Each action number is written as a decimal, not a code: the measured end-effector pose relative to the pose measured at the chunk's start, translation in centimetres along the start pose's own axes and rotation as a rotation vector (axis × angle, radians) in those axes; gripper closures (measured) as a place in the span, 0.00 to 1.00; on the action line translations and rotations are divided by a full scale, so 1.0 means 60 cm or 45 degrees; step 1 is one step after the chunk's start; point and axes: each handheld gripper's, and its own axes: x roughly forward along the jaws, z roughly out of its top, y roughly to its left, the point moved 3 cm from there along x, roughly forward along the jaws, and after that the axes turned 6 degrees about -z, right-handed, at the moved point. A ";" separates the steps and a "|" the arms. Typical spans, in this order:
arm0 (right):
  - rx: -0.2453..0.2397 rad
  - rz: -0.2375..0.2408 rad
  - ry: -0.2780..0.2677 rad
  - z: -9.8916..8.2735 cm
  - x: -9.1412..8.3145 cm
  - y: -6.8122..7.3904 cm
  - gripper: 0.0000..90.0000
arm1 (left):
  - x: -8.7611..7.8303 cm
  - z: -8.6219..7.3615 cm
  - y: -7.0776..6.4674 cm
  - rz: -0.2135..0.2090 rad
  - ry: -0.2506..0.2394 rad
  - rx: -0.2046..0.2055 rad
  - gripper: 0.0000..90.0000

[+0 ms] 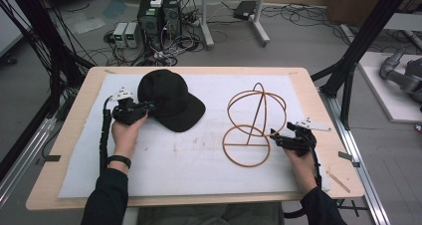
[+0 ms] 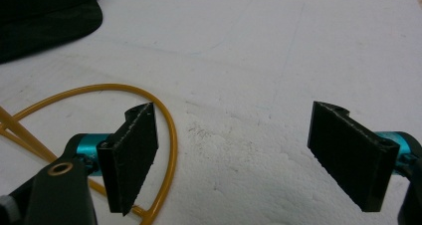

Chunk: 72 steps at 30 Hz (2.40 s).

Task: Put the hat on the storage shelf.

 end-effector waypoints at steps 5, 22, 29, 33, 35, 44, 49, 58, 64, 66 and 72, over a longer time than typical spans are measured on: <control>-0.001 0.001 -0.001 0.000 0.000 0.000 0.22 | -0.012 0.011 -0.013 -0.033 -0.065 0.004 0.97; -0.004 -0.004 0.005 0.000 0.000 0.002 0.22 | -0.073 0.063 -0.078 -0.151 -0.317 0.023 0.98; -0.009 -0.003 0.005 0.000 0.001 0.001 0.22 | -0.085 0.104 -0.132 -0.201 -0.351 0.099 0.97; -0.008 -0.005 0.006 0.000 0.000 0.002 0.22 | -0.089 0.128 -0.162 -0.248 -0.382 0.121 0.97; -0.006 -0.002 0.005 0.000 0.001 0.002 0.22 | -0.091 0.140 -0.176 -0.269 -0.386 0.148 0.98; -0.006 0.001 0.002 0.000 0.001 0.001 0.22 | -0.096 0.190 -0.224 -0.345 -0.442 0.178 0.97; -0.008 0.002 0.003 0.000 0.001 0.001 0.22 | -0.093 0.213 -0.254 -0.392 -0.460 0.213 0.97; -0.001 0.003 0.005 0.000 0.001 0.001 0.22 | -0.054 0.233 -0.319 -0.599 -0.476 0.200 0.97; -0.011 0.003 0.003 0.000 0.001 0.001 0.22 | -0.014 0.235 -0.364 -0.725 -0.458 0.197 0.97; -0.010 0.003 0.005 0.000 0.001 0.001 0.22 | 0.001 0.232 -0.376 -0.758 -0.439 0.189 0.97; 0.021 -0.016 -0.015 0.001 -0.002 -0.003 0.22 | 0.036 0.217 -0.402 -0.832 -0.396 0.200 0.97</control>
